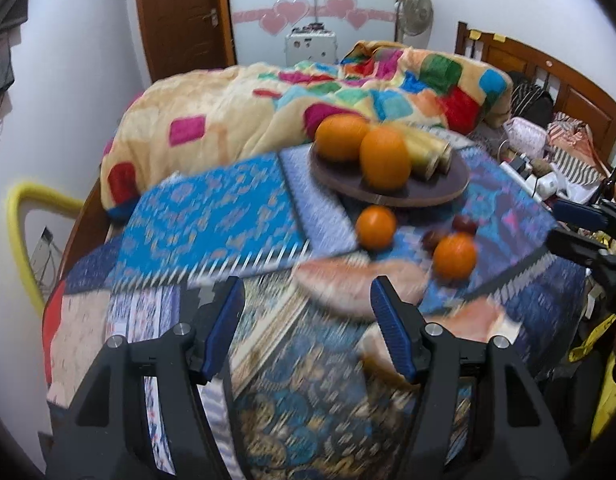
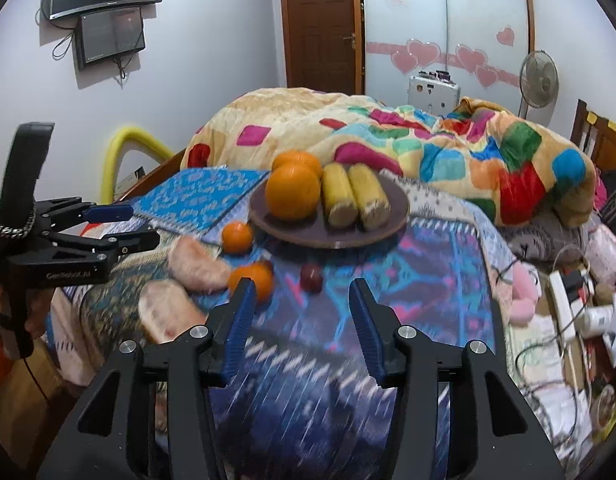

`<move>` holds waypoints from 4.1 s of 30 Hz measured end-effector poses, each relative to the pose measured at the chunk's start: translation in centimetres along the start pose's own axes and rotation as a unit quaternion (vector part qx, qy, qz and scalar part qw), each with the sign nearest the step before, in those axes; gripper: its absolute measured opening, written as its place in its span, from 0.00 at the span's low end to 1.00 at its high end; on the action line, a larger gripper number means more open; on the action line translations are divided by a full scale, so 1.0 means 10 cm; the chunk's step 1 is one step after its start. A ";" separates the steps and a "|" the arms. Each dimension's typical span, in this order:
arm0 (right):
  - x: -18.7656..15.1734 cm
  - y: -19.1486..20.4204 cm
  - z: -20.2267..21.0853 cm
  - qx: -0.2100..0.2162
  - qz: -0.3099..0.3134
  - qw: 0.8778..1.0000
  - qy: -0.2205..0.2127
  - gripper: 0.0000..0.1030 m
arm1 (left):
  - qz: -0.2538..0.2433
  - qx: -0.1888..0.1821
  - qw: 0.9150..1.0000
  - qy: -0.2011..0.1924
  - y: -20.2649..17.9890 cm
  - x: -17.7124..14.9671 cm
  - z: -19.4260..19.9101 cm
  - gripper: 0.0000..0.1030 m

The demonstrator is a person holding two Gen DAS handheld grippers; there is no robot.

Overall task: Organize fruits
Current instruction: 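Open both tools and withdraw them from the plate toward the pomelo segments, then move the right tool down over a peeled pomelo segment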

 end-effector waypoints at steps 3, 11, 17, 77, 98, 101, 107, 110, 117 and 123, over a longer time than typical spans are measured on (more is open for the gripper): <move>-0.15 0.06 0.04 -0.001 0.000 1.000 0.006 0.44 | 0.008 0.004 1.000 0.019 0.10 -0.20 -0.05 0.63; -0.50 0.18 -0.01 0.004 -0.003 1.000 0.031 0.45 | 0.010 0.007 0.999 0.032 0.15 -0.41 -0.19 0.64; -0.60 0.24 -0.09 0.014 -0.013 0.999 0.032 0.52 | 0.007 0.007 1.000 0.022 0.05 -0.38 -0.18 0.63; -0.46 -0.16 -0.23 -0.051 -0.011 0.998 0.027 0.90 | 0.025 -0.001 1.000 0.019 -0.44 -0.10 -0.46 0.90; -0.40 -0.38 -0.12 -0.071 -0.003 0.997 0.024 0.90 | 0.070 -0.005 0.997 0.029 0.25 -0.22 -0.24 0.81; -0.38 -0.31 -0.18 -0.062 -0.002 0.998 0.023 0.90 | 0.050 -0.018 0.998 0.017 0.00 -0.11 -0.26 0.89; -0.41 -0.25 -0.32 -0.054 0.000 0.998 0.032 0.89 | 0.036 0.035 0.998 0.031 -0.16 -0.01 -0.57 0.98; -0.44 -0.27 -0.34 -0.051 0.003 0.998 0.034 0.89 | 0.051 0.025 0.998 0.038 -0.13 -0.04 -0.64 0.98; -0.44 -0.50 -0.27 -0.059 -0.001 0.998 0.038 0.76 | 0.036 0.028 0.998 0.038 0.16 -0.18 -0.49 0.98; -0.44 -0.56 -0.26 -0.055 0.000 0.997 0.045 0.68 | 0.037 0.031 0.997 0.059 0.41 -0.29 -0.37 0.97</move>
Point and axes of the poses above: each gripper's, at about its wrist camera, not at the fingertips, and z roughly against the way its jaws point, y to its left, x to its top, the point moved 9 cm from there along -z, roughly the way its jaws point, and after that the axes turned 6 degrees about -y, right-handed, at the moved point
